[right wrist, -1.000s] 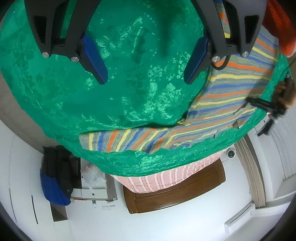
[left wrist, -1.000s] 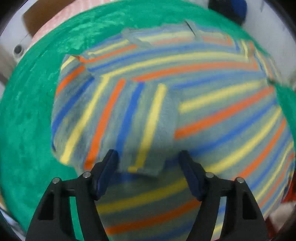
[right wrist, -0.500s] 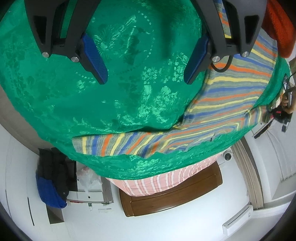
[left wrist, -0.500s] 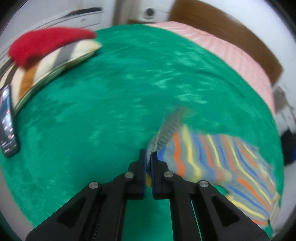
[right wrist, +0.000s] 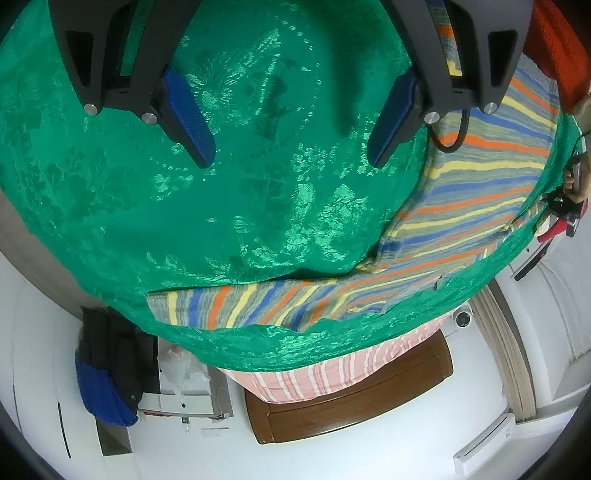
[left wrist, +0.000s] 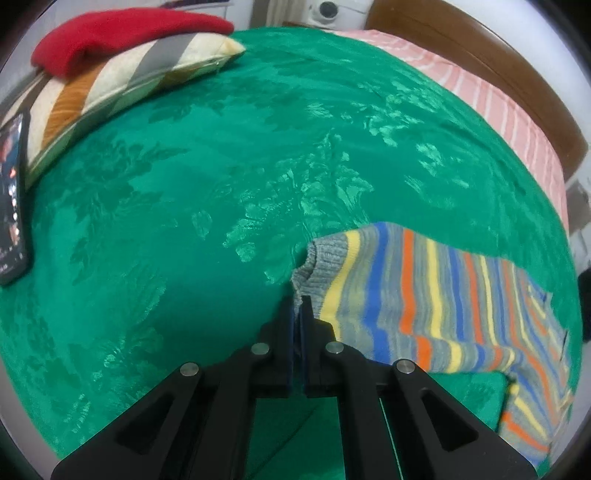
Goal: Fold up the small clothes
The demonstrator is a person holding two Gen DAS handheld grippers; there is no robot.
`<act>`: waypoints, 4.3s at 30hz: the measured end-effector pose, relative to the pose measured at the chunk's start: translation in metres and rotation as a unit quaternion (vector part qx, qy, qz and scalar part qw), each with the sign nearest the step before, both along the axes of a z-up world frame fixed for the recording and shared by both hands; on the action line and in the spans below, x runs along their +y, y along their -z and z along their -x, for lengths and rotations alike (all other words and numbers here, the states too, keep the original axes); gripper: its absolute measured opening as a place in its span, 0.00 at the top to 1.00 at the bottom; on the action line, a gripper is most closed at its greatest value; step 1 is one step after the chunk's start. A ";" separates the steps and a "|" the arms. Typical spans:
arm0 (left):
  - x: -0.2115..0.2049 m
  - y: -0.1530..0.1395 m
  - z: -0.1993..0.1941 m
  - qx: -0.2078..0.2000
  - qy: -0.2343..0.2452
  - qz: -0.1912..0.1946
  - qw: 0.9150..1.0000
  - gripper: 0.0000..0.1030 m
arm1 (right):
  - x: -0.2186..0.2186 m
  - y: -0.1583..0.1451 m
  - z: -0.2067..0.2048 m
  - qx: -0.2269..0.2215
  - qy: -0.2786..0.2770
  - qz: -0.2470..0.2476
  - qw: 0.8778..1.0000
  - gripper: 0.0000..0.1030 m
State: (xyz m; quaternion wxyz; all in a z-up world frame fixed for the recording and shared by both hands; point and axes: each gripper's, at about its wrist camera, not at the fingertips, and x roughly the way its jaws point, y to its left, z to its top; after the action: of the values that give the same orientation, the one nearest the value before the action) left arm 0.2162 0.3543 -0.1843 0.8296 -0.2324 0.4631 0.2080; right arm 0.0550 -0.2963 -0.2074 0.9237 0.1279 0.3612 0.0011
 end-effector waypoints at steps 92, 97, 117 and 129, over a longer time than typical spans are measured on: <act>-0.126 0.025 0.115 -0.056 0.110 -0.094 0.988 0.00 | 0.018 0.023 -0.008 0.021 0.021 0.084 0.996 0.00; -0.126 0.025 0.115 -0.056 0.110 -0.094 0.988 0.00 | 0.018 0.022 -0.008 0.021 0.021 0.085 0.996 0.00; -0.126 0.025 0.115 -0.056 0.110 -0.095 0.988 0.00 | 0.019 0.022 -0.008 0.021 0.020 0.085 0.996 0.00; -0.126 0.025 0.114 -0.056 0.111 -0.095 0.988 0.00 | 0.019 0.022 -0.008 0.020 0.020 0.086 0.996 0.00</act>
State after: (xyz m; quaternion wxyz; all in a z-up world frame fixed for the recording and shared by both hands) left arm 0.1017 0.2281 -0.2089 0.8903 -0.1107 0.4172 0.1449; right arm 0.0634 -0.2768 -0.2298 0.9235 0.0552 0.3761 -0.0512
